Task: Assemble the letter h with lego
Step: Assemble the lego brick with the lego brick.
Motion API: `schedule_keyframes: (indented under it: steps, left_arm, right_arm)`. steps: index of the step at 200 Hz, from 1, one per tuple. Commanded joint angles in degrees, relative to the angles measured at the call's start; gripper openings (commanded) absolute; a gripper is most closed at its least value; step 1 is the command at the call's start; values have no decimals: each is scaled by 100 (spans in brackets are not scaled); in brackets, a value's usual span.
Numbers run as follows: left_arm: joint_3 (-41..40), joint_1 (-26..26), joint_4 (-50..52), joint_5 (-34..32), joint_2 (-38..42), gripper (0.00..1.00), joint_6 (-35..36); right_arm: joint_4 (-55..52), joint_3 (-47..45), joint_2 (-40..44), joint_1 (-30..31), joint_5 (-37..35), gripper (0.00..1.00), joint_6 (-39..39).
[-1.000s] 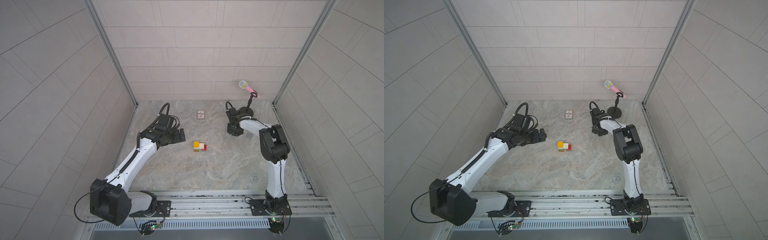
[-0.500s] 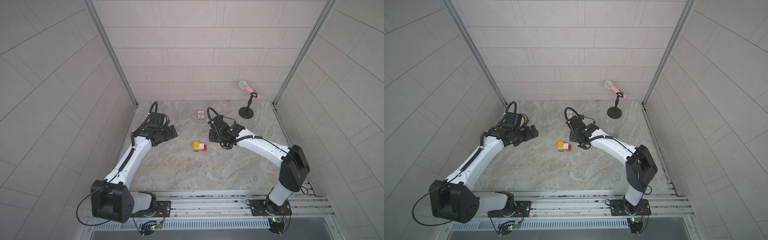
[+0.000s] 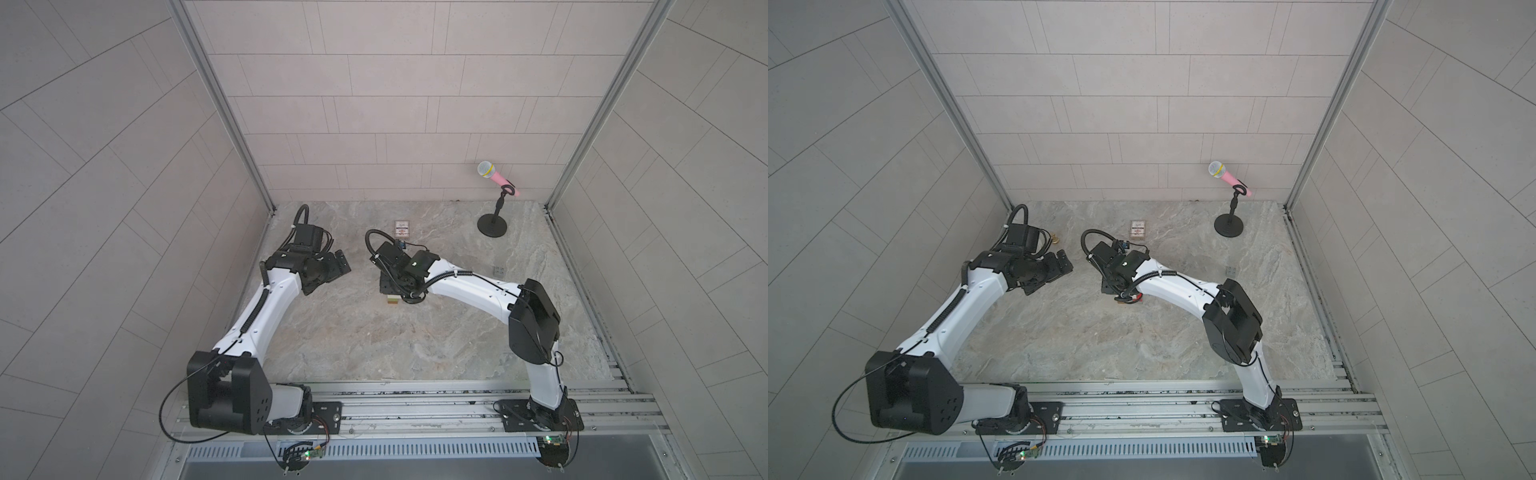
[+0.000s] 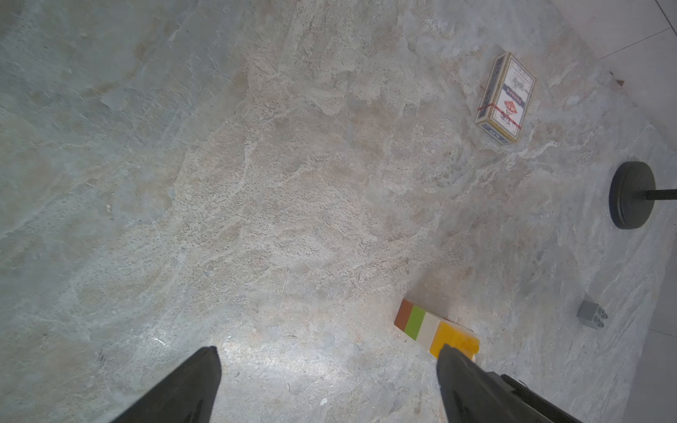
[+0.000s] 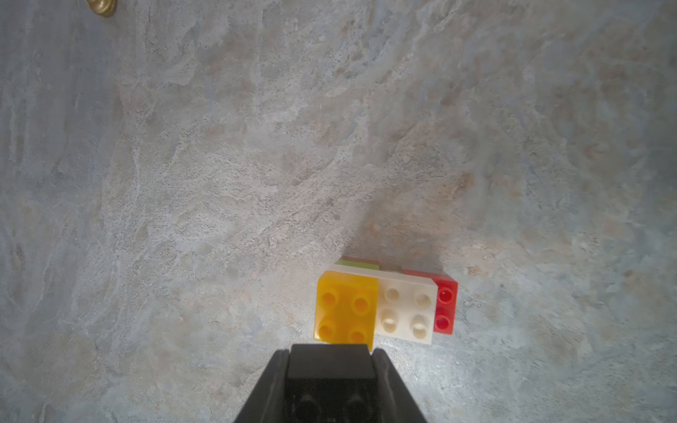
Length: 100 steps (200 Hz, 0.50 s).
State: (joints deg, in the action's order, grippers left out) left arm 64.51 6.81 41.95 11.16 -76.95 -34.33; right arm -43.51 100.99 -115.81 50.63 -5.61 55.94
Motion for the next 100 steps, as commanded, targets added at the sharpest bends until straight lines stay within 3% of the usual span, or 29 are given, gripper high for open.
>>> schedule_keyframes:
  steps: [1, 100]
  left_arm:
    - [93, -20, 85, 84, -31, 100, -49]
    - [79, -22, 56, 185, -38, 100, -47]
  right_arm:
    - [-469, 315, -187, 0, -370, 0, -32]
    - [-989, 950, -726, 0, -621, 0, -421]
